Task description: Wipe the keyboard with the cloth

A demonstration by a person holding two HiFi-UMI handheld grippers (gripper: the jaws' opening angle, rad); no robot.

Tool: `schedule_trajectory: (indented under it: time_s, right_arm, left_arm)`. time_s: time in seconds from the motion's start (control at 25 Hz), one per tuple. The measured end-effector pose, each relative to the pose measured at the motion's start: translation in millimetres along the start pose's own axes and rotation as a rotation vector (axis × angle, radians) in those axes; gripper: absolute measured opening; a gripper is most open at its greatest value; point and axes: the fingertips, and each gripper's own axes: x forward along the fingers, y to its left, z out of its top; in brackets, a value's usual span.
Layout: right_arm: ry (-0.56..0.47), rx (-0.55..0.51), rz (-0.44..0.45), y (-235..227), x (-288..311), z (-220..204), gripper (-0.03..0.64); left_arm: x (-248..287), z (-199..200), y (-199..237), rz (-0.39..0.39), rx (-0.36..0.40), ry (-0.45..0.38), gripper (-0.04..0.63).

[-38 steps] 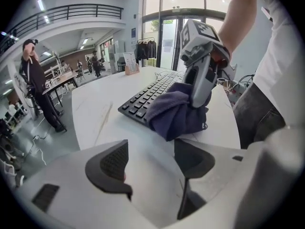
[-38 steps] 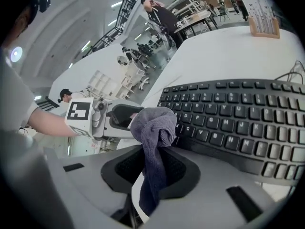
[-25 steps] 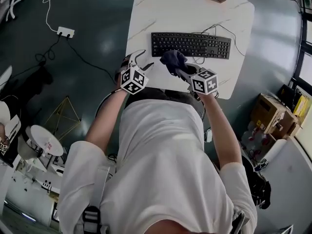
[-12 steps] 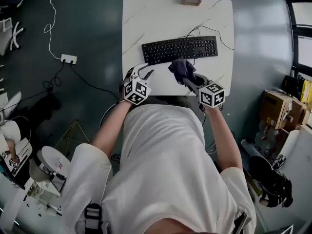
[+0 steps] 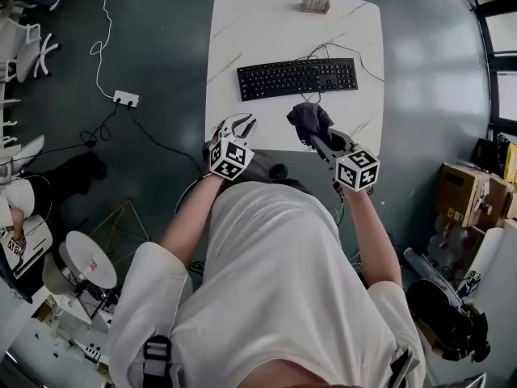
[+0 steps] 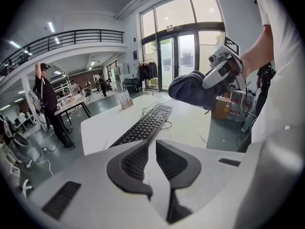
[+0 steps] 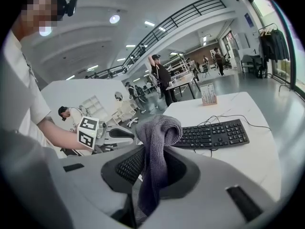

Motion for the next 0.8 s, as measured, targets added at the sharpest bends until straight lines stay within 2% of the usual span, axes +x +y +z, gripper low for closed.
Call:
schedule_trajectory:
  time_s: [0.28, 0.44, 0.56, 0.68, 0.8]
  right_arm:
    - [-0.085, -0.034, -0.009, 21.9, -47.3, -19.1, 0.097]
    - [-0.115, -0.087, -0.025, 34.9, -68.4, -28.7, 0.097]
    - [-0.134, -0.121, -0.041, 46.0, -89.3, -36.9, 0.096]
    - [-0.172, -0.127, -0.053, 54.9, -107.2, -35.1, 0.097]
    - [-0.216, -0.122, -0.073, 61.3, -123.7, -30.6, 0.097]
  left_arm:
    - [-43.0, 6.9, -45.1, 0.041, -0.031, -0.048, 0.023]
    - [-70.4, 6.7, -65.5, 0.03, -0.056, -0.076, 0.008]
    - [-94.0, 9.8, -82.8, 0.008, -0.112, -0.106, 0.008]
    - [-120.4, 19.5, -100.1, -0.059, -0.171, -0.134, 0.008]
    - [-143.9, 26.0, -114.9, -0.086, -0.139, -0.135, 0.008]
